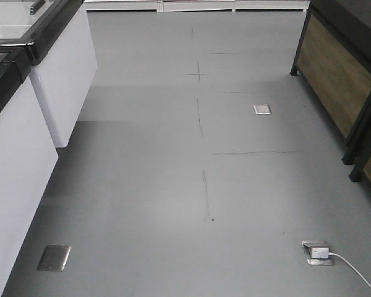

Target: Left arm holds basket, right arm returns cookies

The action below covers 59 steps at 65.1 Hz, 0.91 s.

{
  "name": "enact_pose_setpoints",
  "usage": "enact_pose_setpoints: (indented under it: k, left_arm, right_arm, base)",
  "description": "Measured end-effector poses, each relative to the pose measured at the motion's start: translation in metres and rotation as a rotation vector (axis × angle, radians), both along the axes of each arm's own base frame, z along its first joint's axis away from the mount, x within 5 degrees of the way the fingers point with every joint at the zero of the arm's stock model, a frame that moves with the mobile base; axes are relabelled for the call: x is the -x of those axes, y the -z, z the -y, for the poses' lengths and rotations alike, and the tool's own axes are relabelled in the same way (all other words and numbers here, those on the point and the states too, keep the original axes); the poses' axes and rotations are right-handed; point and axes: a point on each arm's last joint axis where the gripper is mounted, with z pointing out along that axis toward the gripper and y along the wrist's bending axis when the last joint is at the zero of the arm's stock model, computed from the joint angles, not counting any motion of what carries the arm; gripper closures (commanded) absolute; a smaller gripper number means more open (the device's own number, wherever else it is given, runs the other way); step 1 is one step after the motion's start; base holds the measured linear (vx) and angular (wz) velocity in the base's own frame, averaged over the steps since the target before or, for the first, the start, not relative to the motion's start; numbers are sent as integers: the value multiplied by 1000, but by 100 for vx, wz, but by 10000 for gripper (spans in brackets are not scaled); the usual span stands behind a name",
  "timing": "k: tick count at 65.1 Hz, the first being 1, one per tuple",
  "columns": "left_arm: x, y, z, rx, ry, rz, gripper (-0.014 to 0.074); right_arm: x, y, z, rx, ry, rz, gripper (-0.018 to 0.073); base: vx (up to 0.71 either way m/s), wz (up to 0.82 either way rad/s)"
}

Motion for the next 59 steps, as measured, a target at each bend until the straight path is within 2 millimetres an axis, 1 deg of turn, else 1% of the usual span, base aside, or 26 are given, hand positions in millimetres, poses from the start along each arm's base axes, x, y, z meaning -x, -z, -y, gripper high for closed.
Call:
enact_pose_setpoints:
  k: [2, 3, 4, 6, 10, 11, 14, 17, 18, 26, 28, 29, 34, 41, 45, 51, 59]
  left_arm:
    - [6, -11, 0, -3, -4, -9, 601]
    - [6, -13, 0, -5, -6, -26, 601]
    - [11, -22, 0, -11, -10, -18, 601]
    - [17, -33, 0, -17, -16, -26, 601]
    - [23, -55, 0, -29, -29, -69, 601]
    - [27, -63, -1, -30, -31, -65, 601]
    - [30, -79, -1, -37, -39, -90, 601]
    - [28, -93, -1, -49, -49, -132, 600]
    - [31, -101, -1, -52, -53, -131, 600]
    - [20, -136, -1, -74, -72, -210, 596]
    - [12, -143, 0, -79, -74, -246, 596]
    - [12, -149, 0, -80, -75, -249, 596]
    - [-2, -164, 0, -85, -75, -303, 594]
    - [-23, -179, 0, -90, -72, -385, 592]
    - [-36, -182, 1, -92, -71, -428, 591]
    - [-58, -180, 1, -97, -67, -505, 589]
    - [-87, -171, 2, -105, -63, -630, 581]
  right_arm:
    - [0, 0, 0, 0, 0, 0, 569]
    - [0, 0, 0, 0, 0, 0, 569]
    - [0, 0, 0, 0, 0, 0, 569]
    - [0, 0, 0, 0, 0, 0, 569]
    - [0, 0, 0, 0, 0, 0, 569]
    - [0, 0, 0, 0, 0, 0, 569]
    - [0, 0, 0, 0, 0, 0, 569]
    - [0, 0, 0, 0, 0, 0, 569]
    - [0, 0, 0, 0, 0, 0, 569]
    - [0, 0, 0, 0, 0, 0, 569]
    - [0, 0, 0, 0, 0, 0, 569]
    - [0, 0, 0, 0, 0, 0, 569]
    - [0, 0, 0, 0, 0, 0, 569]
    - [0, 0, 0, 0, 0, 0, 569]
    - [0, 0, 0, 0, 0, 0, 569]
    - [0, 0, 0, 0, 0, 0, 569]
    - [0, 0, 0, 0, 0, 0, 569]
  base:
    - [0, 0]
    - [0, 0]
    - [0, 0]
    - [0, 0]
    - [0, 0]
    - [0, 0]
    - [0, 0]
    - [0, 0]
    - [0, 0]
    - [0, 0]
    - [0, 0]
    - [0, 0]
    - [0, 0]
    - [0, 0]
    - [0, 0]
    - [0, 0]
    - [0, 0]
